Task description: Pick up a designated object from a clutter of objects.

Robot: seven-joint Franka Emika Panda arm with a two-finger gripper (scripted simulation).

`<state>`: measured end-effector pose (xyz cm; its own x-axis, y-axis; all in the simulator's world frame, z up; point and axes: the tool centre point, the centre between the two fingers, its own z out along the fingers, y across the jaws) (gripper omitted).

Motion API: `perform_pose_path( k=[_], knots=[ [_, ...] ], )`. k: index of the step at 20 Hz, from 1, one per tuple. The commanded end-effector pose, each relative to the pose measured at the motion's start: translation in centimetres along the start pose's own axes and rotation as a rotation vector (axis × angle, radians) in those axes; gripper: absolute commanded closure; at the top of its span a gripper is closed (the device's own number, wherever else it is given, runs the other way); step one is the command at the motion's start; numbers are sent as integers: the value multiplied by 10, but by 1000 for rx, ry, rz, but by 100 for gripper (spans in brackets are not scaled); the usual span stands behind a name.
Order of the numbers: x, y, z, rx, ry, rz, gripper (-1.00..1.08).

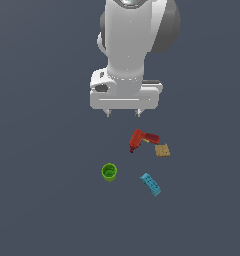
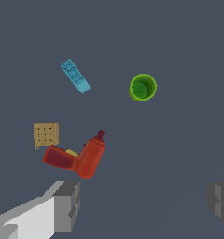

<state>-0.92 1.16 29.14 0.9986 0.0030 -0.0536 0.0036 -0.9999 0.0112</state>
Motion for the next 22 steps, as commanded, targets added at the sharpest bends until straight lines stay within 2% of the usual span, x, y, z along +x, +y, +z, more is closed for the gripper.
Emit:
perform_pose_path(
  k=[1,11,22],
  knots=[
    [0,0,0,0,0,0,-92],
    [6,2,-3,31,17,18,-92],
    [21,7,13,28,20,22,-92]
  ],
)
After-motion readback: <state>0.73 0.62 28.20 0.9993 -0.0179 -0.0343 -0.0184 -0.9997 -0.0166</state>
